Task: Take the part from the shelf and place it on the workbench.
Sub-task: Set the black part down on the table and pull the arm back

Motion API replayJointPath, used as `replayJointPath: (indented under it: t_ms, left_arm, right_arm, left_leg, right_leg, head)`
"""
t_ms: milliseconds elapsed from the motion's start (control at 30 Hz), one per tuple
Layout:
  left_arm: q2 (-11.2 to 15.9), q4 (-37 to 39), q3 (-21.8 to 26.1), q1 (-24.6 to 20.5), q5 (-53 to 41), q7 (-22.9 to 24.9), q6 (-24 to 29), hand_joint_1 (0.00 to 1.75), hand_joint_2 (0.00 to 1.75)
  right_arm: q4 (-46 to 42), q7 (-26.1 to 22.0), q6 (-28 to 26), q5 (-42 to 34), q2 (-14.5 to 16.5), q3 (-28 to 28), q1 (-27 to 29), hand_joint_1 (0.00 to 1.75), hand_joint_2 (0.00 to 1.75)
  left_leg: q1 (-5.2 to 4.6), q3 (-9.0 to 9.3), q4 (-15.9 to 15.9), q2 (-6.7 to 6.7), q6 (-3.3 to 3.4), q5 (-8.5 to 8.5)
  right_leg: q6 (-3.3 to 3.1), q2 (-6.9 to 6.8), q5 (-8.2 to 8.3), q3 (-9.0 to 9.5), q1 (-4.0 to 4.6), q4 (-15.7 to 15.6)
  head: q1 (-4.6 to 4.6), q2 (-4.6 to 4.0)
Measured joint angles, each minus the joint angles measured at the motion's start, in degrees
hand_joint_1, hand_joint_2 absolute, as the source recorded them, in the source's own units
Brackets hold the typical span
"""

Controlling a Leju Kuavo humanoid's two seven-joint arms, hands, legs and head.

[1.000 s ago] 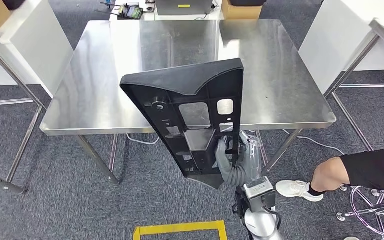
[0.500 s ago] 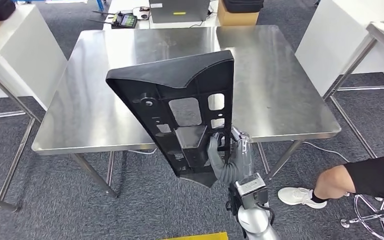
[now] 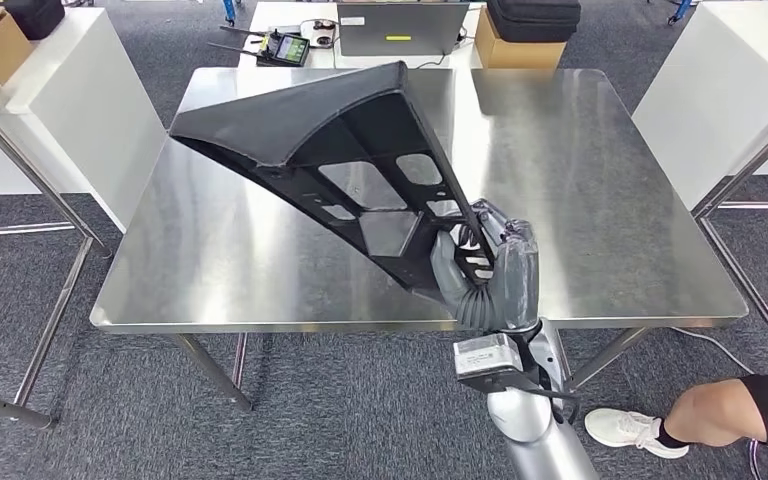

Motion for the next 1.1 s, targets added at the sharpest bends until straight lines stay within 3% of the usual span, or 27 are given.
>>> replayJointPath:
  t_ms: [67, 133, 200, 267, 300, 333, 433, 500, 600, 733, 867, 1100]
  left_arm:
    - [0.0, 0.0, 0.0, -0.1, -0.5, 0.2, 0.0, 0.00, 1.75]
    - [0.0, 0.0, 0.0, -0.2, -1.0, 0.4, 0.0, 0.00, 1.75]
    - [-0.1, 0.0, 0.0, -0.5, -1.5, 0.8, -0.1, 0.00, 1.75]
    - [-0.1, 0.0, 0.0, -0.8, -1.8, 1.2, -0.4, 0.00, 1.75]
    - [-0.1, 0.0, 0.0, -0.9, -2.0, 1.4, -0.6, 0.00, 1.75]
    - [-0.1, 0.0, 0.0, -1.0, -2.1, 1.6, -0.8, 0.00, 1.75]
    - [-0.1, 0.0, 0.0, -1.6, -2.8, 2.3, -1.2, 0.00, 1.75]
    - [-0.2, 0.0, 0.0, -2.1, -3.1, 2.5, -1.3, 0.00, 1.75]
    - [-0.3, 0.0, 0.0, -2.5, -4.0, 3.2, -1.8, 0.00, 1.75]
    - [-0.4, 0.0, -0.2, -3.5, -5.9, 4.7, -2.5, 0.00, 1.75]
    - [-0.4, 0.0, -0.7, -4.9, -7.8, 5.4, -3.3, 0.00, 1.75]
    - [-0.4, 0.0, -0.9, -5.7, -8.5, 5.6, -4.0, 0.00, 1.75]
  right_arm:
    - [-0.2, 2.4, -1.0, 3.7, -0.5, 0.0, -1.4, 1.75, 1.75]
    - [0.2, 5.2, -1.2, 8.0, -0.9, 0.0, -3.5, 1.75, 1.75]
    - [1.9, 7.6, -0.9, 12.7, -1.1, 0.5, -6.3, 1.75, 1.75]
    - [5.1, 9.9, -0.9, 18.7, -1.1, 1.8, -9.3, 1.75, 1.75]
    - [7.2, 11.2, -1.0, 22.0, -1.0, 2.8, -10.9, 1.75, 1.75]
    - [9.6, 12.5, -0.9, 25.1, -0.8, 3.9, -12.6, 1.75, 1.75]
    - [18.0, 15.4, -0.6, 30.6, 0.5, 7.7, -18.8, 1.75, 1.75]
    - [22.8, 16.7, -0.8, 32.7, 1.5, 9.8, -22.2, 1.75, 1.75]
    - [28.0, 19.9, -1.3, 39.6, 2.3, 12.3, -26.1, 1.75, 1.75]
    - [40.7, 22.7, -3.1, 48.2, 4.6, 16.4, -33.7, 1.75, 1.75]
    - [55.8, 24.1, -5.0, 56.5, 8.1, 22.0, -39.7, 1.75, 1.75]
    - [73.2, 26.0, 1.8, 57.1, 11.6, 26.5, -43.1, 1.75, 1.75]
  left_leg:
    - [-0.09, 0.39, 0.3, 0.08, -0.52, -0.25]
    - [0.02, -0.60, 2.6, 0.15, -0.90, -0.58]
    - [0.34, -4.08, 8.3, 0.14, -1.50, -1.97]
    - [0.74, -8.37, 13.6, 0.15, -2.30, -4.45]
    - [0.98, -9.81, 14.4, 0.17, -2.67, -5.02]
    - [1.25, -10.39, 13.5, 0.20, -2.97, -4.42]
    - [1.92, -8.09, 3.5, 0.40, -3.34, 3.19]
    - [1.75, -6.92, 0.2, 0.44, -2.81, 5.50]
    - [1.37, -6.50, -0.1, 0.21, -1.67, 5.77]
    - [0.71, -6.03, -0.6, 0.09, -1.32, 5.96]
    - [0.41, -6.07, -0.6, -0.01, -1.14, 5.78]
    - [0.46, -5.84, -0.6, -0.05, -0.91, 5.59]
  right_leg:
    - [-1.17, 0.18, 0.32, 0.68, -0.17, -0.5]
    - [-1.82, 0.34, 0.49, 2.09, -0.80, -1.1]
    - [-2.35, 0.37, 0.23, 3.18, -1.04, -1.4]
    - [-2.73, 0.52, -0.27, 3.72, -1.04, -1.4]
    - [-2.76, 0.66, -0.58, 4.02, -1.08, -1.3]
    - [-2.65, 0.82, -0.94, 4.40, -1.14, -1.3]
    - [-1.82, 1.11, -2.31, 5.71, -1.19, -1.2]
    - [-1.04, 1.09, -3.04, 5.75, -0.92, -1.1]
    - [-0.01, 0.74, -3.70, 5.60, -0.78, -1.3]
    - [0.90, 0.50, -2.43, 6.34, -0.61, -1.1]
    - [0.89, 0.35, -3.06, 6.81, -0.54, -2.3]
    - [0.74, 0.22, -3.59, 6.84, -0.65, -3.1]
  head:
    - [0.13, 0.01]
    - [0.07, 0.01]
    - [-0.01, 0.01]
    - [-0.05, 0.01]
    - [-0.04, 0.00]
    - [-0.07, 0.00]
    - [-0.13, 0.01]
    - [-0.20, 0.01]
    - [-0.23, 0.01]
    - [-0.04, 0.01]
    - [-0.04, 0.01]
    - [-0.02, 0.01]
